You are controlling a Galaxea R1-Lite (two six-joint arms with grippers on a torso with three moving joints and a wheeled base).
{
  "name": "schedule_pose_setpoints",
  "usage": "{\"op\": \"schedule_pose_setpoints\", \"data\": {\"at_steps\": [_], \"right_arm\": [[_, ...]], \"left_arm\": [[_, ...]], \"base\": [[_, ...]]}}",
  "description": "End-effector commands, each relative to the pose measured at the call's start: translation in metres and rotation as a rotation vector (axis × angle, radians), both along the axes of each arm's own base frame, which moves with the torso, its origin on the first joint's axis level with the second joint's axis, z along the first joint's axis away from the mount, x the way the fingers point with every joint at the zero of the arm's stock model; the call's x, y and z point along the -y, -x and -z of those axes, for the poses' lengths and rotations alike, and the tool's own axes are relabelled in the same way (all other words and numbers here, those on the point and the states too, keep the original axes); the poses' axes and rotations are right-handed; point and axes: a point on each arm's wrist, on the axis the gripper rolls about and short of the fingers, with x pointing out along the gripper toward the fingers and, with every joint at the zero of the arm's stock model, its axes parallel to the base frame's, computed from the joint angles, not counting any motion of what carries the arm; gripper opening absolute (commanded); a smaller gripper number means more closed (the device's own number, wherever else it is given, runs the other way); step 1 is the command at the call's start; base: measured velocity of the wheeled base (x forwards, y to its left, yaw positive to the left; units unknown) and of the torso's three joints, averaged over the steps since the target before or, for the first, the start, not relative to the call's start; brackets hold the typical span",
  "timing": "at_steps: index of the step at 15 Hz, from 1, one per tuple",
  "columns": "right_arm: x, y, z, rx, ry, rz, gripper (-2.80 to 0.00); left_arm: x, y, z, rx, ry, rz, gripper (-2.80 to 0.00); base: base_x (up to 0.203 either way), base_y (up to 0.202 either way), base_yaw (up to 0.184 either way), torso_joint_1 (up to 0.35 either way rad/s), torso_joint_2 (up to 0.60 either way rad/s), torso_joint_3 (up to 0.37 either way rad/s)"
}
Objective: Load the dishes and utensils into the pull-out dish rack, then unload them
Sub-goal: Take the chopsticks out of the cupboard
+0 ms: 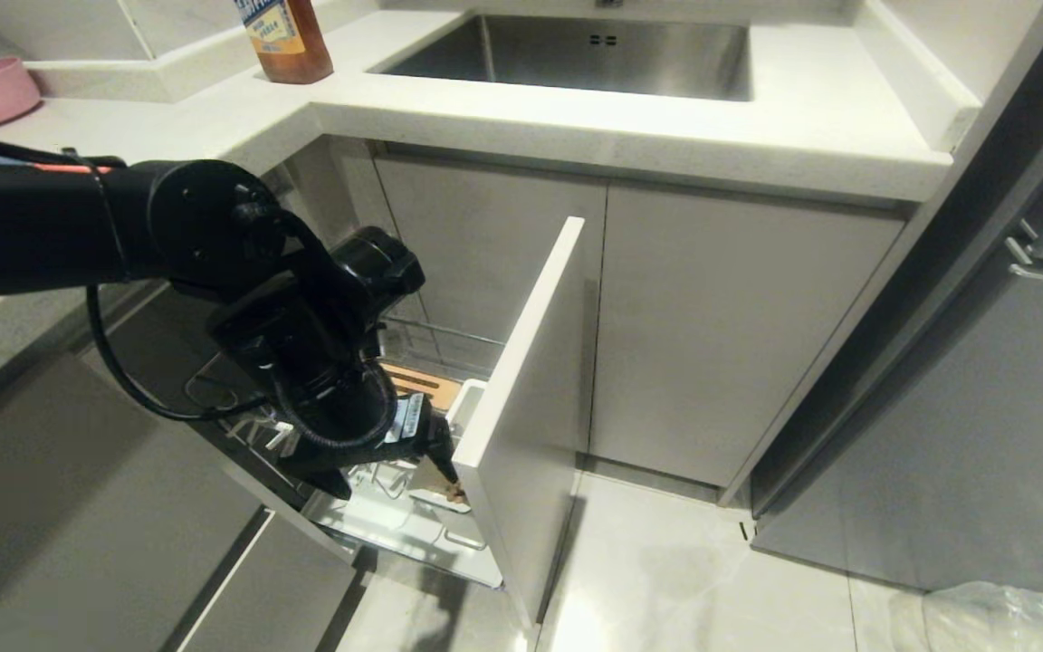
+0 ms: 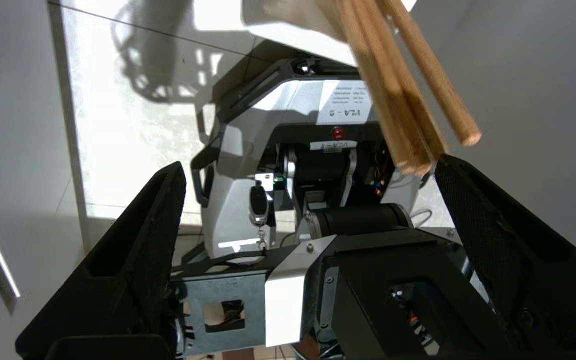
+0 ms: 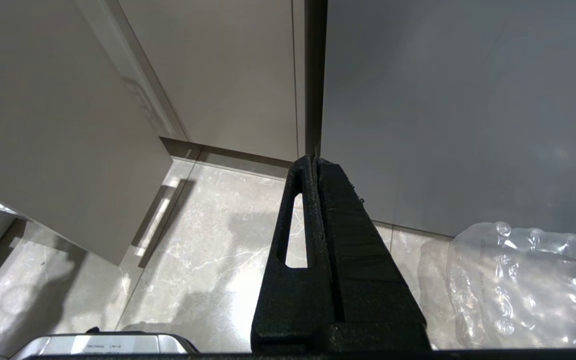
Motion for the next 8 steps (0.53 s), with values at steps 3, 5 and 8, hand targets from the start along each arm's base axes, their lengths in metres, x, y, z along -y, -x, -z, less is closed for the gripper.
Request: {"op": "schedule_pose_setpoints", "data": {"at_steps": [3, 5, 8], "right_arm": [[0.000, 0.000, 0.000, -0.001, 0.000, 0.000, -2.80], [0.000, 0.000, 0.000, -0.001, 0.000, 0.000, -2.80], [0.000, 0.000, 0.000, -0.001, 0.000, 0.000, -2.80]], "left_arm": [[0.003, -0.005, 0.009, -0.033, -0.008, -0.001, 0.00], [0.004, -0.007, 0.014, -0.048, -0.016, -0.001, 0.00], [0.004, -0.010, 0.019, -0.057, -0.035, -0.008, 0.00]], "base": [[0.000, 0.000, 0.000, 0.000, 0.00, 0.000], [0.000, 0.000, 0.000, 0.000, 0.00, 0.000], [0.000, 0.000, 0.000, 0.000, 0.00, 0.000]]}}
